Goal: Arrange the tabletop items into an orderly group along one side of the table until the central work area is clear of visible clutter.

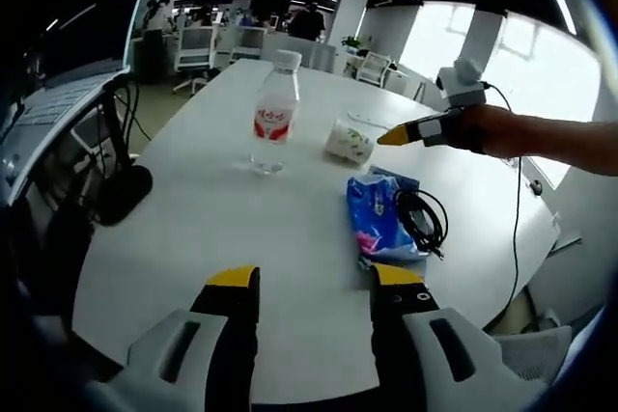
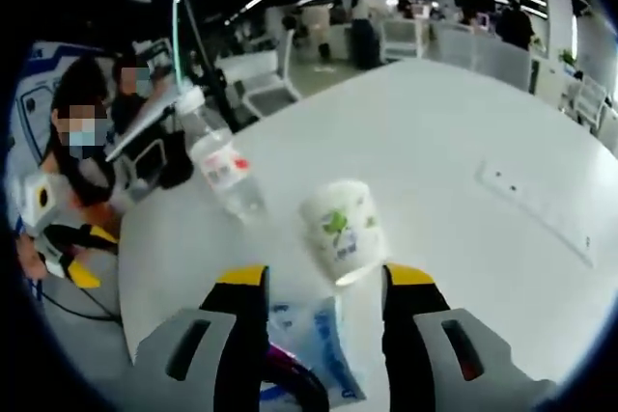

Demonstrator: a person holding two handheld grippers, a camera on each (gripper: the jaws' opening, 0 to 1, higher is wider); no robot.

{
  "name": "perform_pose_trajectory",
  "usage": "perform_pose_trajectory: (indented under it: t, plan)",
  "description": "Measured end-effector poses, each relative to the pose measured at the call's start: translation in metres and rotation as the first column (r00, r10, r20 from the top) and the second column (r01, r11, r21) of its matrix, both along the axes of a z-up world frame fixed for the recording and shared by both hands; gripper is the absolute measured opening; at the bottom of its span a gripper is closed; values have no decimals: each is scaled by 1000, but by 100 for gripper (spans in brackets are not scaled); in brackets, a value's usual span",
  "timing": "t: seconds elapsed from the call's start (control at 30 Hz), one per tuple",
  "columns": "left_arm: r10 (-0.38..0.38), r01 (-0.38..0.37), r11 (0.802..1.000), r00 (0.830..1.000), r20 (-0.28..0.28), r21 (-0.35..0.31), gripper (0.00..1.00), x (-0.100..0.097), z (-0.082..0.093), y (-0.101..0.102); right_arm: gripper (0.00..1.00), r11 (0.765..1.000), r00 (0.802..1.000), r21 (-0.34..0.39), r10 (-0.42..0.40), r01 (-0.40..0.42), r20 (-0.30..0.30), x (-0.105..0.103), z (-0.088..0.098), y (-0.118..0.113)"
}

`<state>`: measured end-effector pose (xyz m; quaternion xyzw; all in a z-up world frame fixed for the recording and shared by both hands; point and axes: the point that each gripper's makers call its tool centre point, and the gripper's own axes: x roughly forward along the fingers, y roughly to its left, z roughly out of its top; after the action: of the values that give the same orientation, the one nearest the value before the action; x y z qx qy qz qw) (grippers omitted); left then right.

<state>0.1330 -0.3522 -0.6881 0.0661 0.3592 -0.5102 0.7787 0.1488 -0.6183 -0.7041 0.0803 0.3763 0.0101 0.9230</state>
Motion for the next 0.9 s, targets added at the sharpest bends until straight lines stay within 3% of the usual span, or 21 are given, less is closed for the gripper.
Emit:
perform_pose_trajectory:
  t: [0.3,0.5,0.7,0.8,0.9]
  plan:
    - [-8,8,1000,1000,-9,17,45,2,-2,0,53,998,995,-24,62,-64,-77,20,-26,-9]
    - [6,-5,1000,1000,-11,25,45,4,-2,3,53,989,981,-49,135,-143,-140,27,-43,-5]
    - [20,-20,999,1000,-7,42,44,5,-5,8,40,940,941,-171,255,-294,-221,27,-57,1]
    - [17,-17,999,1000,-5,45,44,4,-4,7,38,945,948,-171,241,-278,-210,32,-63,-5]
    - [21,-20,999,1000,-6,41,44,4,-4,5,38,958,961,-161,207,-236,-182,31,-57,-4]
